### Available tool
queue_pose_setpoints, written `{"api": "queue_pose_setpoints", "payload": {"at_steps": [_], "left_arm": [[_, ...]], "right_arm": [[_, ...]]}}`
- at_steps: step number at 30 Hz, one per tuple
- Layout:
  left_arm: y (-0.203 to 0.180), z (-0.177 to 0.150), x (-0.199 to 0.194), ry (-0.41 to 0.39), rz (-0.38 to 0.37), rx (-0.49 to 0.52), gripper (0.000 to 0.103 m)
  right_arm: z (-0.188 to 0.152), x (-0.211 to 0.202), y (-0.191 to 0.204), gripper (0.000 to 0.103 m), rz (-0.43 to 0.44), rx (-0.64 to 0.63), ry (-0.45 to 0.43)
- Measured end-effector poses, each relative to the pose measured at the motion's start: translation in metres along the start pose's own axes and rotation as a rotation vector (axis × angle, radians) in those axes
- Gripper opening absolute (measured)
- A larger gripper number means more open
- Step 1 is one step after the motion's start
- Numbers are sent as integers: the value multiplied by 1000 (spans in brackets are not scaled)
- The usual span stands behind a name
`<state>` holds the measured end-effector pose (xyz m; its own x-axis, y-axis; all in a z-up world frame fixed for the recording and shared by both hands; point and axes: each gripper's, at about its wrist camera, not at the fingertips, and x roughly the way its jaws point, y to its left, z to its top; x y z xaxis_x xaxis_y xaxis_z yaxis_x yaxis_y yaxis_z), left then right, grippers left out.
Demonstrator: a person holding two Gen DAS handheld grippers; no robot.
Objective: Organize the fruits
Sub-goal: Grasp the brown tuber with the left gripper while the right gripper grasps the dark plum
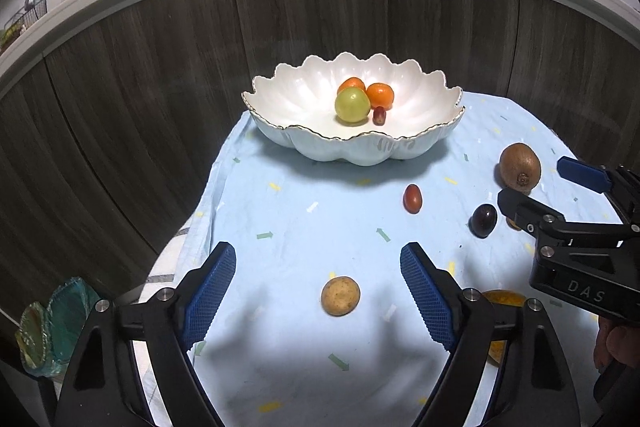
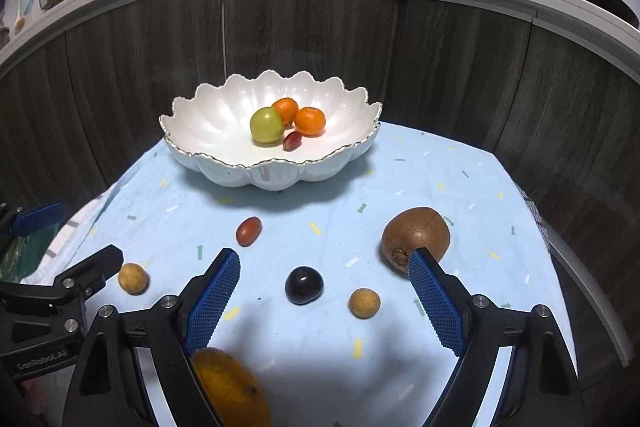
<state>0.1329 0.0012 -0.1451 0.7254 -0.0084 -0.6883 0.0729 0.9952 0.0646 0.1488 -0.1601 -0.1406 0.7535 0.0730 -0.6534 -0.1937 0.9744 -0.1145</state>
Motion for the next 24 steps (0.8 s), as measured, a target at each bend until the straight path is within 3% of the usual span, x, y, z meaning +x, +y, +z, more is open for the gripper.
{"api": "queue_pose_setpoints", "payload": {"at_steps": [3,8,12,16,24], "left_arm": [[-1,-2,2,11,-10,-7,85],[0,-4,8,29,-18,-15,83],[0,-6,15,50,-29,-16,73],[-1,-8,21,68,-35,-20,72],[-3,-14,33,117,-70,-27,55]], "right_arm": [[-1,7,2,70,20,-27,27],[-3,19,4,63,45,-50,62],[-4,26,7,57,64,-68,81],[-4,34,9,56,89,-73,100],[-7,49,7,53,111,-68,142]]}}
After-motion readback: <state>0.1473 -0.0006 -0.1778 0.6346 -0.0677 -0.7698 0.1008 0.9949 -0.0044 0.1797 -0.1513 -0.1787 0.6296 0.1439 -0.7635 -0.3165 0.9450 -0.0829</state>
